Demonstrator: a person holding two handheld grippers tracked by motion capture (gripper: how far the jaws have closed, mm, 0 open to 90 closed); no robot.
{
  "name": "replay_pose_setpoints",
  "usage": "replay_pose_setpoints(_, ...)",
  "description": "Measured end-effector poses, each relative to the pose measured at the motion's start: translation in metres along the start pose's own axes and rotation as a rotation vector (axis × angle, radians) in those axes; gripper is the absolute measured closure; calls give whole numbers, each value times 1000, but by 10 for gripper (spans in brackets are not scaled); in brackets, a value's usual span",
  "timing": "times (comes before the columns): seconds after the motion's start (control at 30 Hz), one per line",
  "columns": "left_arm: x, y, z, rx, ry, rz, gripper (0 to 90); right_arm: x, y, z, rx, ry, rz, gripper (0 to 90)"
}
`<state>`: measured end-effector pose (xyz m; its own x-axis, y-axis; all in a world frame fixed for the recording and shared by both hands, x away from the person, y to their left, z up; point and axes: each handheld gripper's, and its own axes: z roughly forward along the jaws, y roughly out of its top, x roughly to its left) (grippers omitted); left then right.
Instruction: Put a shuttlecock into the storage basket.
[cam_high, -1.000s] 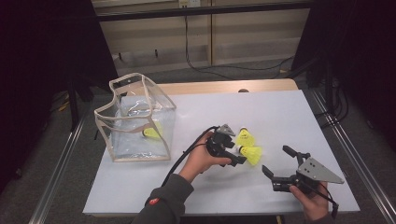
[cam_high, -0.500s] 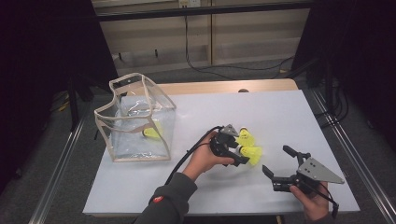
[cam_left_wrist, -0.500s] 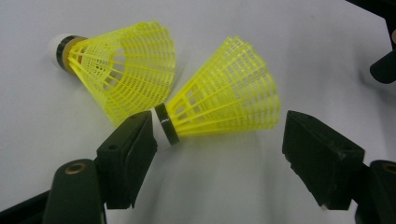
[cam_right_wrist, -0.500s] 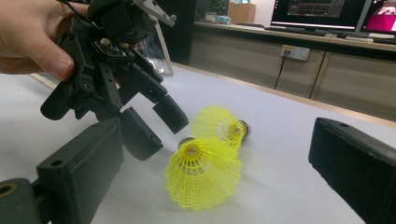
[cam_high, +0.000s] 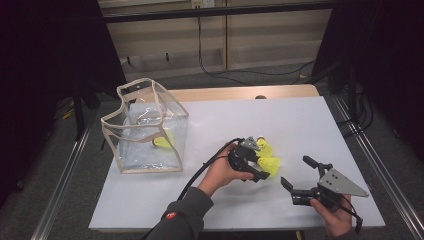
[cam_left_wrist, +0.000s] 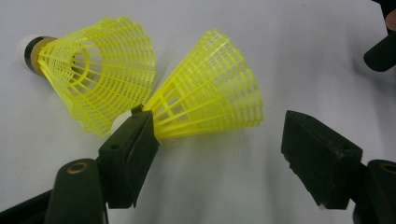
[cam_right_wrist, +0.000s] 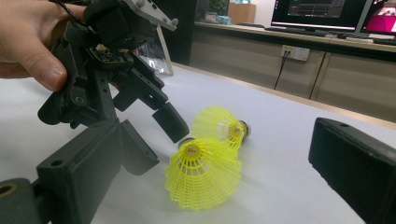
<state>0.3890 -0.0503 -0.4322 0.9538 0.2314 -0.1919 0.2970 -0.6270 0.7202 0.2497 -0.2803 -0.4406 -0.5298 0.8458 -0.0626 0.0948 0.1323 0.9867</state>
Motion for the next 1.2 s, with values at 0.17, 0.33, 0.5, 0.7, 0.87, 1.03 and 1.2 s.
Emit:
replay_pose_setpoints(0.17,1,1,2,2,-2,11,268,1,0,0,1,5,1,30)
replay_pose_setpoints(0.33,-1,3,5,9,-12,20,279,0,0,0,-1,1,-1,30)
replay_pose_setpoints(0.5,-4,3,5,23,-17,32,290,0,0,0,0,2,-1,30)
replay_pose_setpoints(0.7,1,4,1,8,-2,34,289,0,0,0,0,0,1,30)
replay_pose_setpoints(0.87,4,4,2,-1,6,56,260,-1,-1,0,2,0,1,30)
replay_pose_setpoints(1.03,6,5,4,-11,0,63,257,0,-1,1,3,2,5,30)
replay_pose_setpoints(1.2,6,9,2,-12,-3,68,254,-1,-1,0,1,3,2,30)
